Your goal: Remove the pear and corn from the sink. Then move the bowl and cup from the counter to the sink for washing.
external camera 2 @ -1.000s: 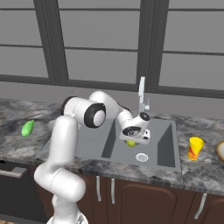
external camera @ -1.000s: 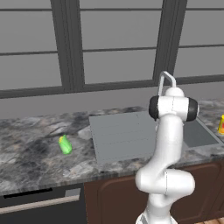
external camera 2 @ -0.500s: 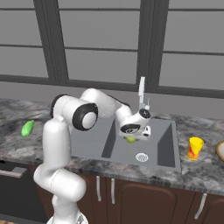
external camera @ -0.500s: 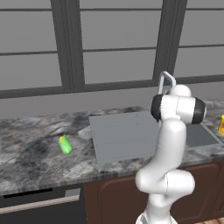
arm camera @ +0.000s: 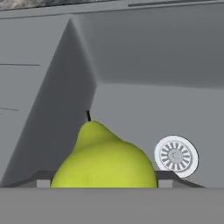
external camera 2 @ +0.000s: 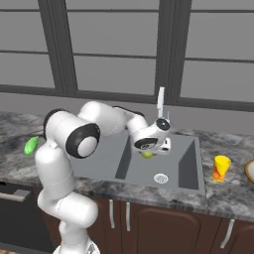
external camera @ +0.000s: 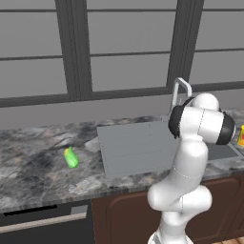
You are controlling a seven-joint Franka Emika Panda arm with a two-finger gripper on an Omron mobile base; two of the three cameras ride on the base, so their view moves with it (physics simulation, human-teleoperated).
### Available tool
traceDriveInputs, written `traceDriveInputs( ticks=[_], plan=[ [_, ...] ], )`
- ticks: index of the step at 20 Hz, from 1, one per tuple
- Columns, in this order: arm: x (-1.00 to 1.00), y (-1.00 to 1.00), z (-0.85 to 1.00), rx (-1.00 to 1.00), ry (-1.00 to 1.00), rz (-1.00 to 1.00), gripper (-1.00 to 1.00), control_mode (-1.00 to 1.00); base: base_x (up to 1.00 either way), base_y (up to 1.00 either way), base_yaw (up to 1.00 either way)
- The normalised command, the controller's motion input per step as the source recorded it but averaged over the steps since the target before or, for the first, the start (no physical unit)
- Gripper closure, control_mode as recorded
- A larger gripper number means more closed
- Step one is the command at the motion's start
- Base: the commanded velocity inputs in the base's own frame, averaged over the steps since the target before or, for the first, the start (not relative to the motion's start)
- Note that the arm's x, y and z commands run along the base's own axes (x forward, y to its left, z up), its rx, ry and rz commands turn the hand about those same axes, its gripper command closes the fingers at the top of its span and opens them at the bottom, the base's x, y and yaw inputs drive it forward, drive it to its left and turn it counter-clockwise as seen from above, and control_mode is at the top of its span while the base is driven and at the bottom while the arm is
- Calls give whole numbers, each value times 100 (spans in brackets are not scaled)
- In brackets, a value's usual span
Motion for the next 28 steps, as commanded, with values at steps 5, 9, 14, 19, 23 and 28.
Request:
traceDriveInputs(
  ticks=[5, 9, 14, 19, 23, 28],
  plan=[
    [-40, 17, 45, -4, -5, -5, 100, -100, 0, 0, 0],
    [-39, 27, 40, -7, -3, -8, 100, -100, 0, 0, 0],
    [-39, 36, 35, -7, 0, -5, 100, -100, 0, 0, 0],
    [-29, 43, 42, -2, 0, -1, 100, -100, 0, 0, 0],
    [-16, 49, 39, -4, 3, 1, 100, -100, 0, 0, 0],
    [-4, 64, 18, -6, 7, 8, 100, -100, 0, 0, 0]
  ],
)
